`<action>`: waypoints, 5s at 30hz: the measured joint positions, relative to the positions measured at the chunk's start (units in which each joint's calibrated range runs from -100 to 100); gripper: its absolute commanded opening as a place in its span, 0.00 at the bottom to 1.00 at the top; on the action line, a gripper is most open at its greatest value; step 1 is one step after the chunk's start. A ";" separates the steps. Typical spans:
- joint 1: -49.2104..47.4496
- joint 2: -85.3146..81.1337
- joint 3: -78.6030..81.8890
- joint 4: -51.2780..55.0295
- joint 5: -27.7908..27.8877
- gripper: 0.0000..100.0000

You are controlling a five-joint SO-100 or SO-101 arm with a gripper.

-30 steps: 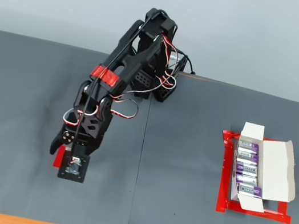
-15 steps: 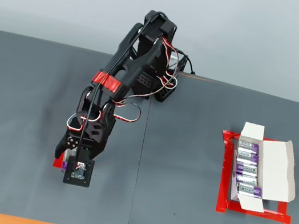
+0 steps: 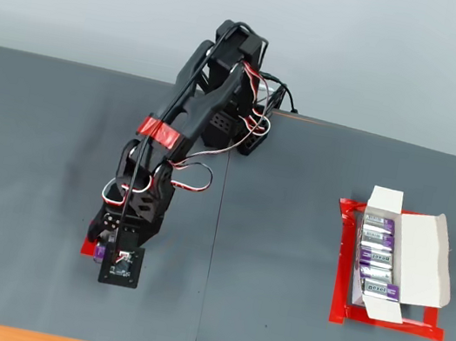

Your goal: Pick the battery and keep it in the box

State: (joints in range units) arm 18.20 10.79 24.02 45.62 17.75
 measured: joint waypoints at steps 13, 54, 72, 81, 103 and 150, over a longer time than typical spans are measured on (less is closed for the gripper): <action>0.15 0.68 -0.09 0.00 0.00 0.26; 1.92 -1.87 -3.41 2.17 -4.20 0.06; -5.16 -17.76 -3.41 2.25 -7.91 0.06; -14.08 -22.77 -3.41 2.25 -7.91 0.06; -44.88 -22.77 -6.56 2.25 -7.91 0.06; -71.55 -7.48 -6.56 1.73 -7.91 0.07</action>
State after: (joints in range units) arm -53.35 3.31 17.47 47.35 9.84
